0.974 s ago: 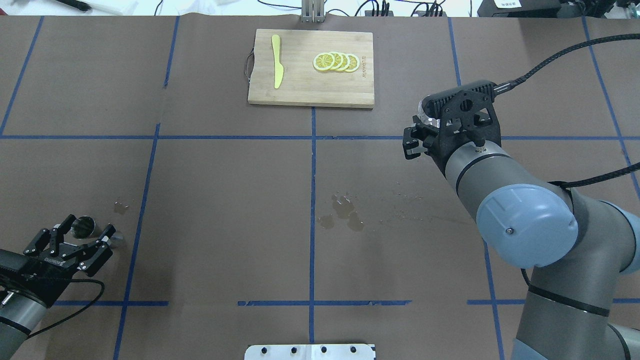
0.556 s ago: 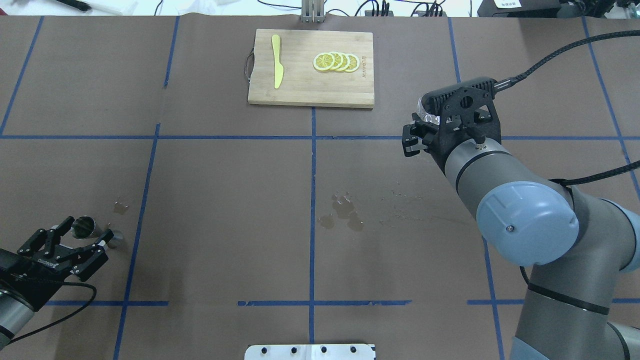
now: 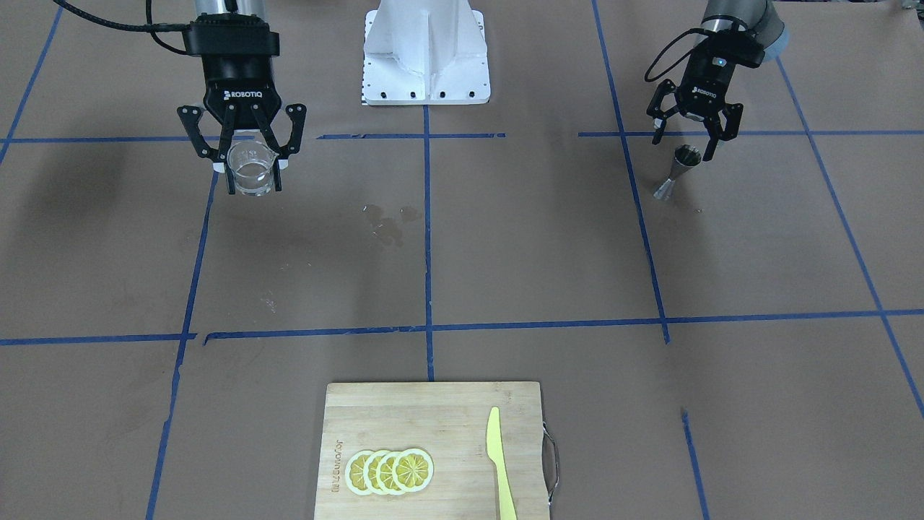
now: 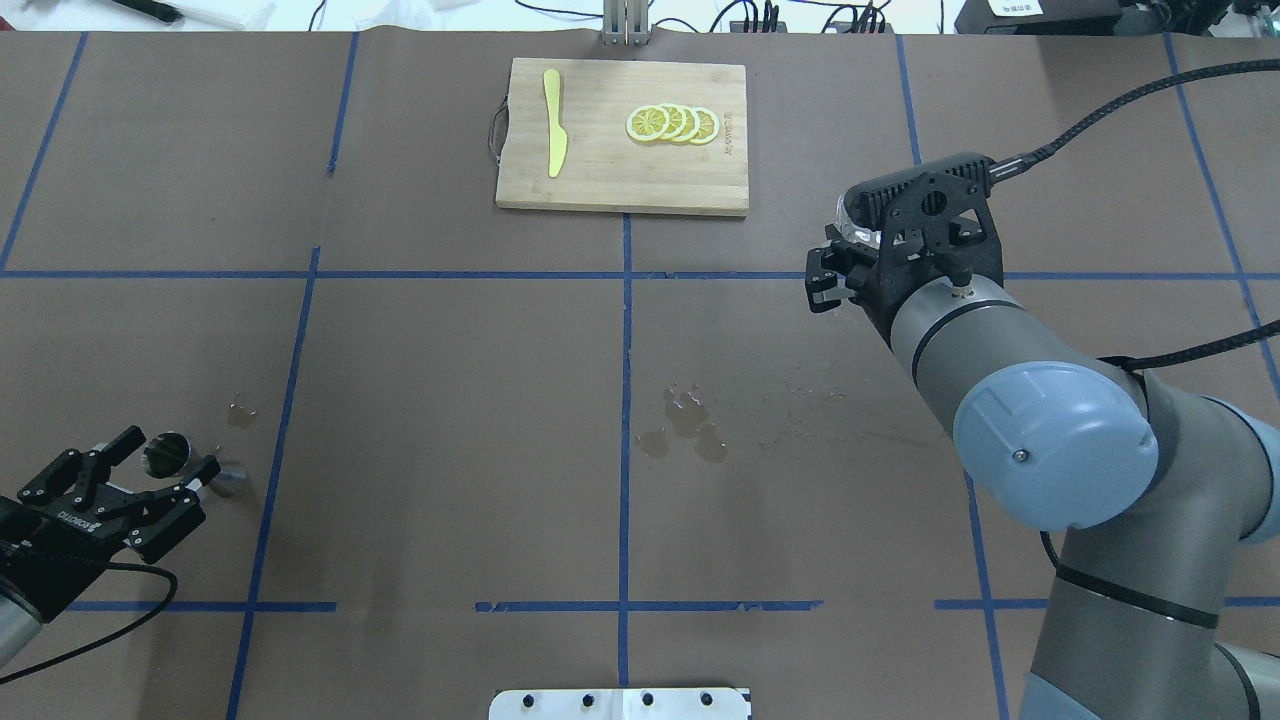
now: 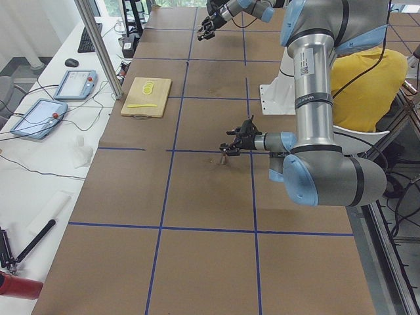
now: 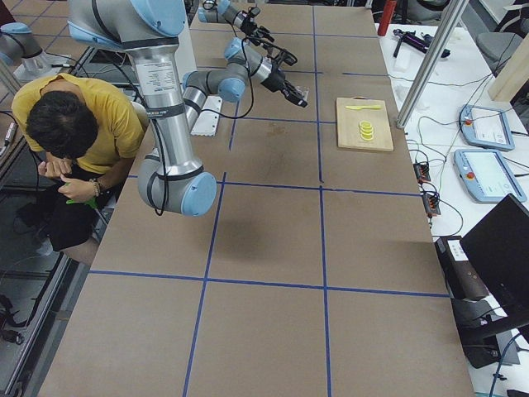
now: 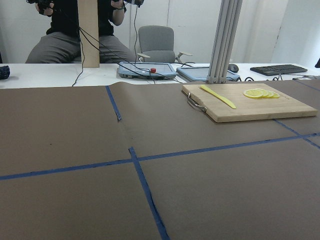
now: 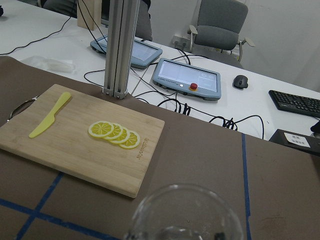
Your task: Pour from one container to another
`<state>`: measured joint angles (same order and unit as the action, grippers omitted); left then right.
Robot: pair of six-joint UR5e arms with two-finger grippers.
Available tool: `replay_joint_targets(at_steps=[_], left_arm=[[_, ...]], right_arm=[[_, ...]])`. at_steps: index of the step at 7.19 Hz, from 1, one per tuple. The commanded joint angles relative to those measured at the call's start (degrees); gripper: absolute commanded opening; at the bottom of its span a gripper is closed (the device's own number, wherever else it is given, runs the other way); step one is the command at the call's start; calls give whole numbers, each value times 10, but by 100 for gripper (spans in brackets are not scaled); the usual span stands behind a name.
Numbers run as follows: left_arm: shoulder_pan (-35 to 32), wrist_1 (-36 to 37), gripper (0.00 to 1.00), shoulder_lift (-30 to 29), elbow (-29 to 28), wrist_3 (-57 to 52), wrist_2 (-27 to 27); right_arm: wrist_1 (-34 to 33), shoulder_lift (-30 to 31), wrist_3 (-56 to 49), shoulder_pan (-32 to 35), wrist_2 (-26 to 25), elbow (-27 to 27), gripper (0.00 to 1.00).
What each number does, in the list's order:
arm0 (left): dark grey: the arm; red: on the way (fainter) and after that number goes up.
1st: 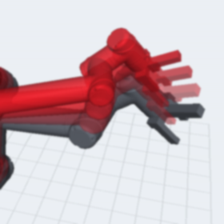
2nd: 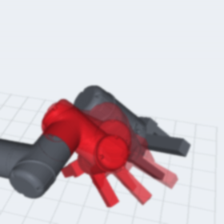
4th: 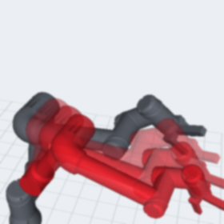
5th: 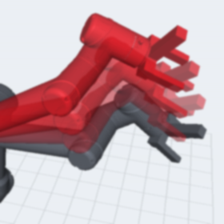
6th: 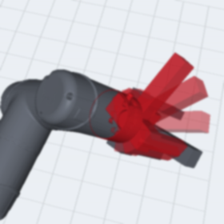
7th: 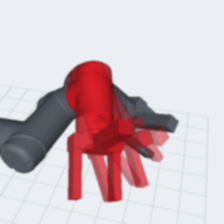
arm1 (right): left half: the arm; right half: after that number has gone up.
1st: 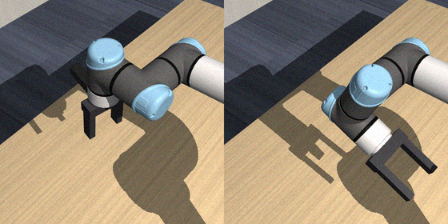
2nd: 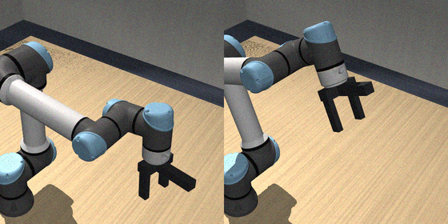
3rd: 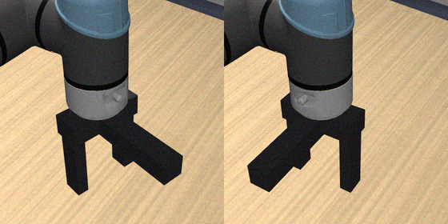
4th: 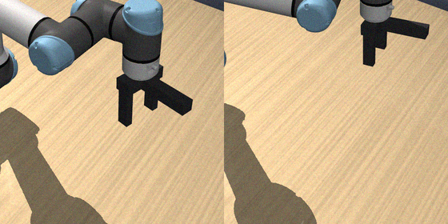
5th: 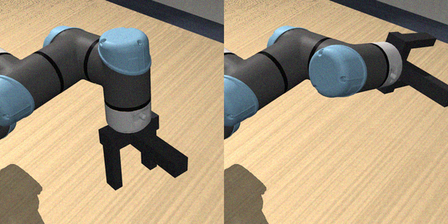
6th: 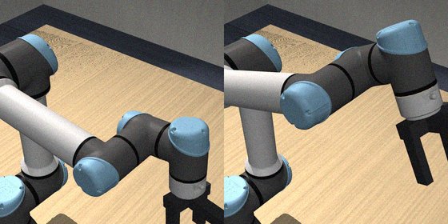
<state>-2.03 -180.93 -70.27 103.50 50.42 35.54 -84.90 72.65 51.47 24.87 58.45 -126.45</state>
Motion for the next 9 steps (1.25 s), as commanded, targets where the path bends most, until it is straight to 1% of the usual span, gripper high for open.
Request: replay_joint_targets(at_steps=[1,2,3,4,5,6,7,8,9], left_arm=[[-94,1,100,-2,8,-29,101],[-160,6,100,-9,3,-56,172],[-235,36,100,-19,-3,-94,231],[-327,99,100,-55,-5,-98,326],[-403,179,100,-92,-15,-110,416],[-491,237,100,-139,-46,-144,502],[-566,309,100,-173,-69,-182,574],[-623,387,100,-201,-78,-229,632],[-662,443,100,-219,-85,-233,694]], right_arm=[[0,8,11,0,-1,0,0],[1,9,39,0,-1,1,0],[0,9,65,-1,-1,3,0],[1,13,87,-2,-1,8,0],[1,22,88,-2,-1,6,0],[1,32,106,-3,-1,8,0],[2,32,139,-8,-3,20,0],[3,40,173,-17,-6,23,0],[10,64,233,-42,-47,31,0]])
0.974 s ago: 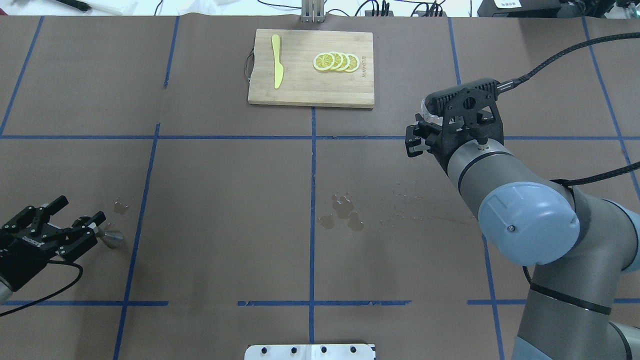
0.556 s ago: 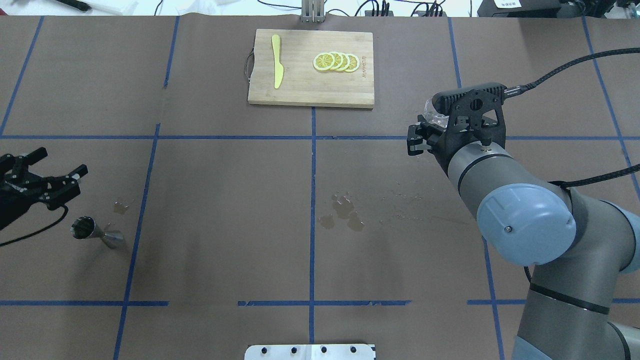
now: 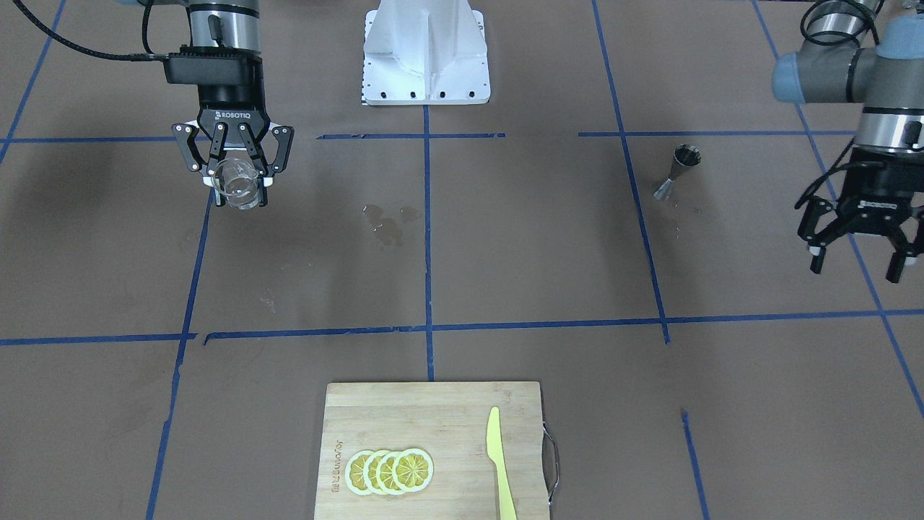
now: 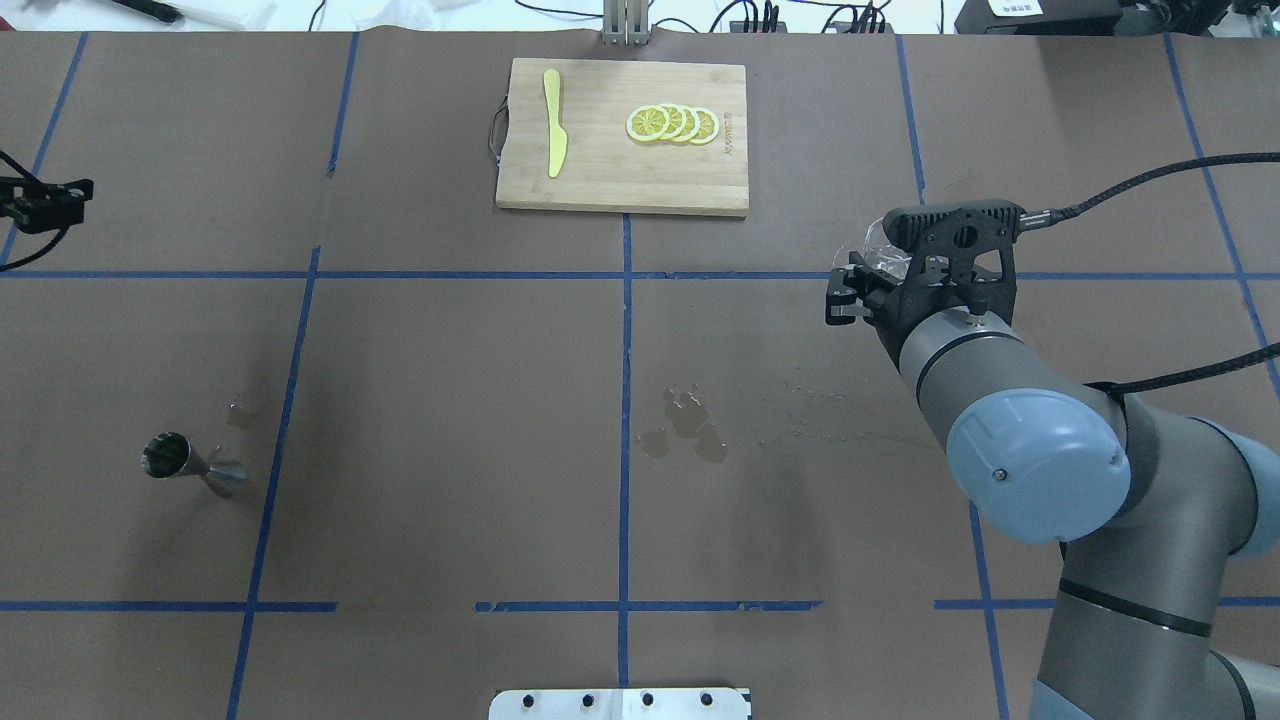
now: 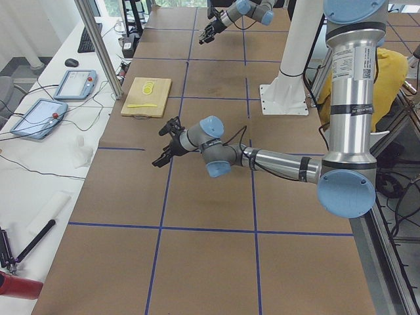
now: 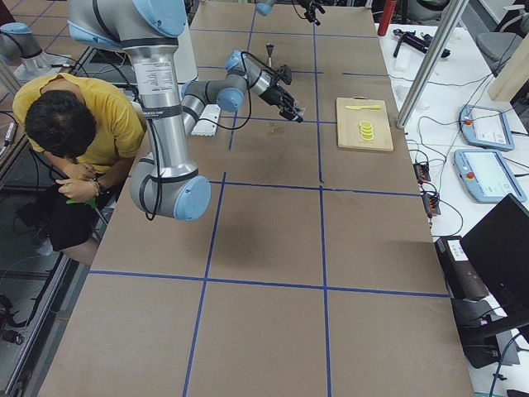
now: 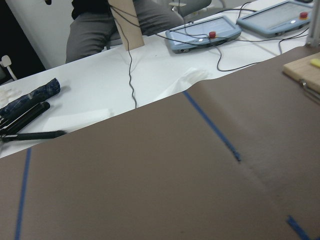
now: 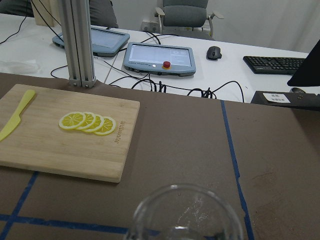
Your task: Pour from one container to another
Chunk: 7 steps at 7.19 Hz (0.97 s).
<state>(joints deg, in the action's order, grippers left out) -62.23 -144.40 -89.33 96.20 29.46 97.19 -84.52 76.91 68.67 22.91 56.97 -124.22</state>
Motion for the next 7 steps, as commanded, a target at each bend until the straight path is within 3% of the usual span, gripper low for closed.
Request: replay_joint_targets(at_steps=[1,2,3,5,7], left_arm=[[-106,105,100,-32,-23,-24,158],[-148,184,100,-56,-32,-25,255],[-175,291,100,-86,-27,-42,299],[-205,384,100,-81,-22,-220,326],[-213,454,100,-65,6,-236,348]], right_arm=[[57,28,77,-45,-85,38,0],[108,64,81,-60,-102,49,0],[171,100,80,-66,-105,64,0],[285,138,81,-92,-163,135,0],[385,165,80,-101,-193,203,0]])
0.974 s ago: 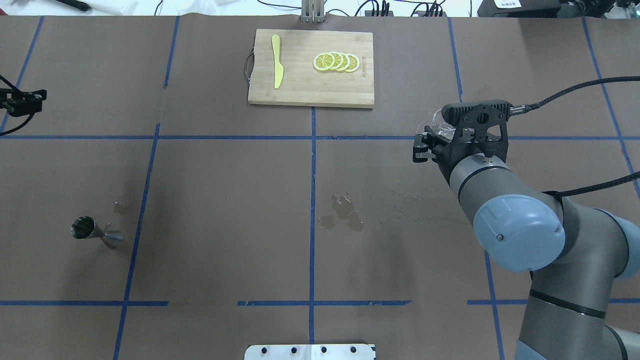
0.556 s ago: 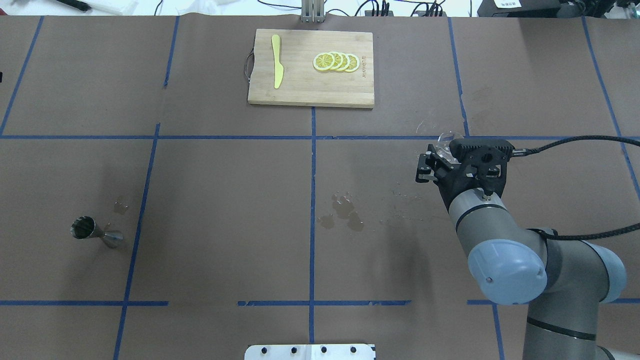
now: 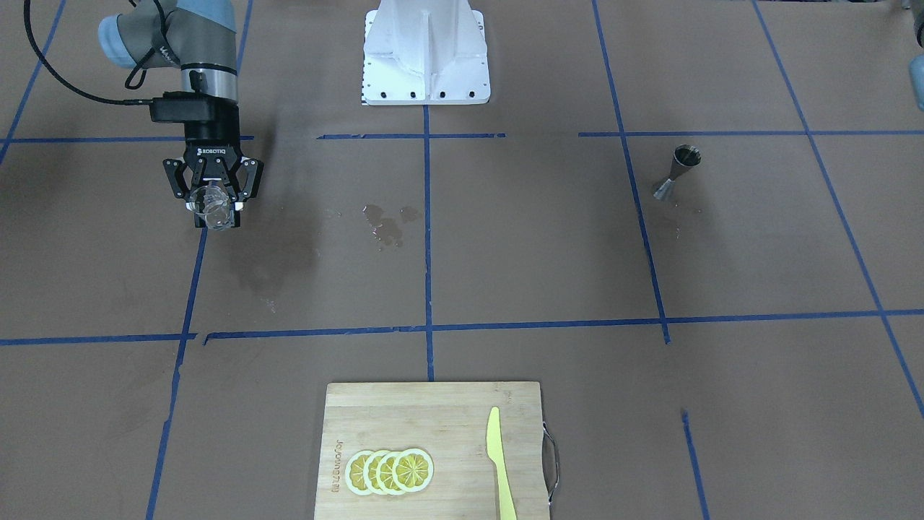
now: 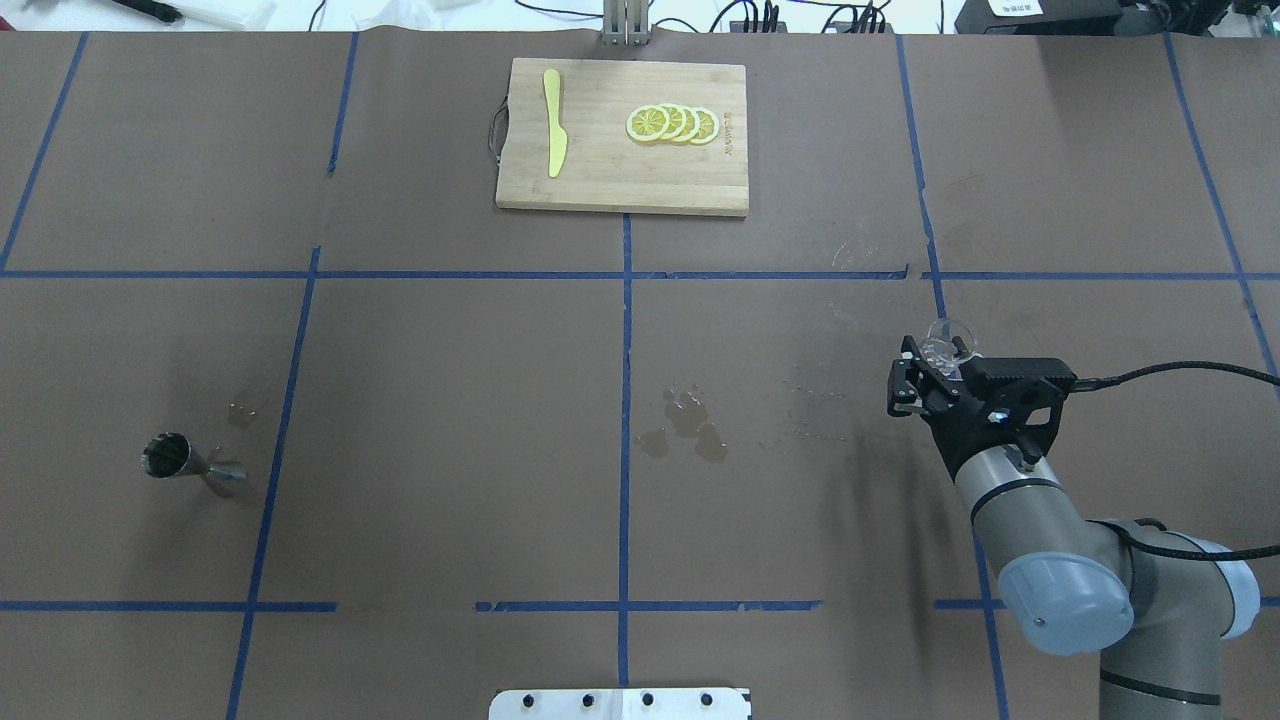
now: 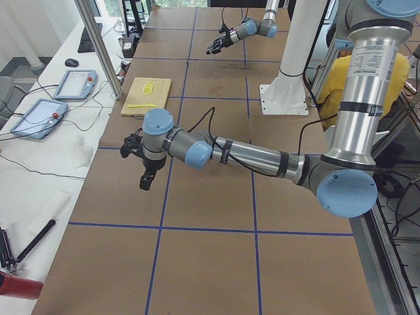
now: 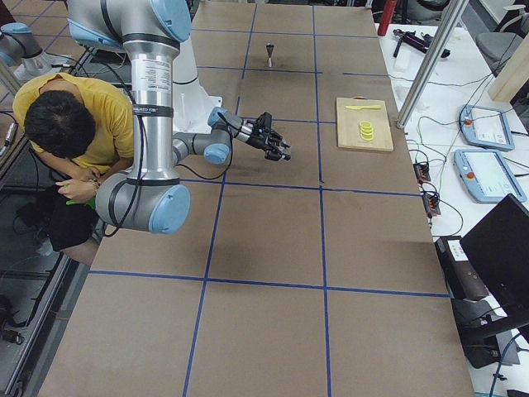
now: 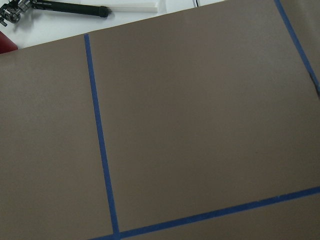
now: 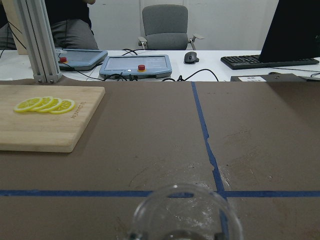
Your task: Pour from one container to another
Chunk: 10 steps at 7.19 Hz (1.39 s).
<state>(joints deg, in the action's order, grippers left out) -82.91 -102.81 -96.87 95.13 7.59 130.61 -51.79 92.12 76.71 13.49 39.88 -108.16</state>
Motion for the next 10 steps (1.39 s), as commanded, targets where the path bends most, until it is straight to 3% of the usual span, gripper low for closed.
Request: replay_joint_targets(at_steps=[1,3,10], left_arm=[[-12,66,100,12,20,-16,45],[-13,68,100,33,57,-13,47],[-16,68,100,34,73,-9,47]], right_arm=[[83,15,-1,-17,-37,60,0],[89,14,-1,-18,-33,69,0],[153,35,2,-17,-29,131,0]])
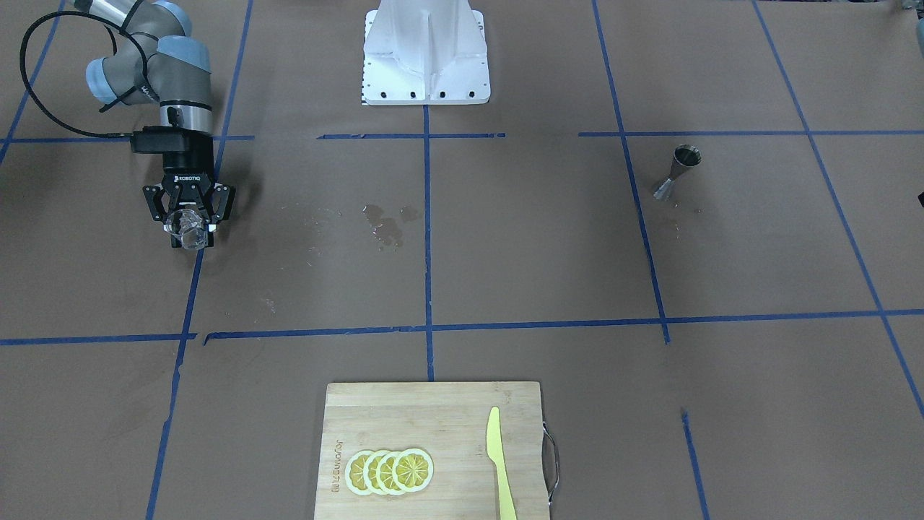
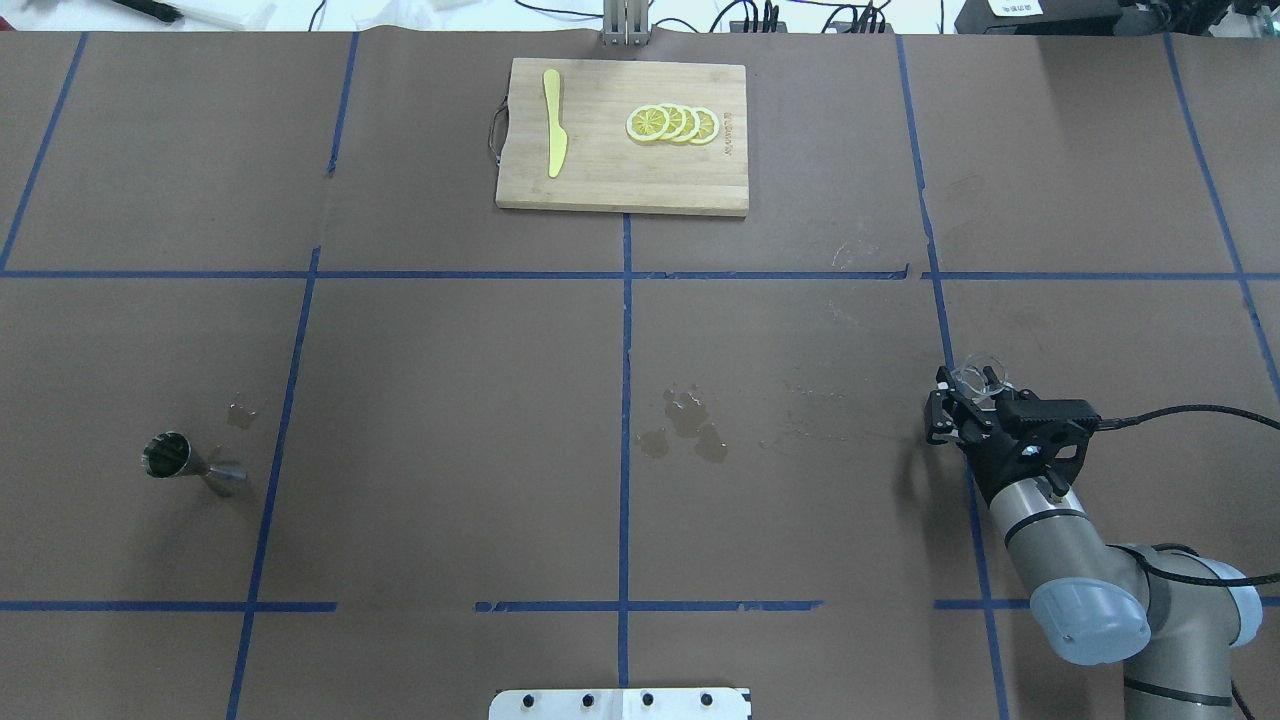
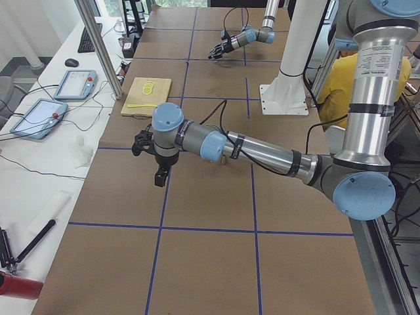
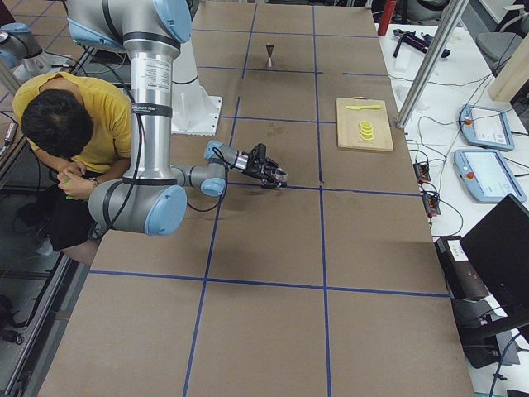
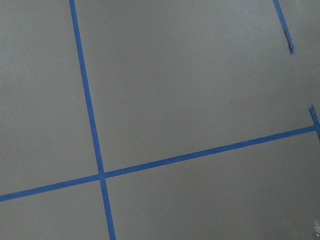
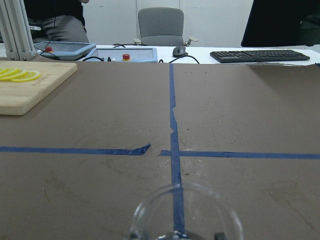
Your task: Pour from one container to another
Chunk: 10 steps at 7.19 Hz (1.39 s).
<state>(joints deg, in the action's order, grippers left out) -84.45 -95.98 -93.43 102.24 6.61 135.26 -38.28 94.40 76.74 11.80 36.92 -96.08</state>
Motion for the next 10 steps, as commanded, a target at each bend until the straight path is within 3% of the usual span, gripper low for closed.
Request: replay_joint_targets(at_steps=[1,10], left_arm=[[0,0,100,0,5,1,0],[-1,1,100,0,16,15,0]], right_arm=[[38,19,2,0,2,10,0],[47,44,16,-45,-4,4,0]])
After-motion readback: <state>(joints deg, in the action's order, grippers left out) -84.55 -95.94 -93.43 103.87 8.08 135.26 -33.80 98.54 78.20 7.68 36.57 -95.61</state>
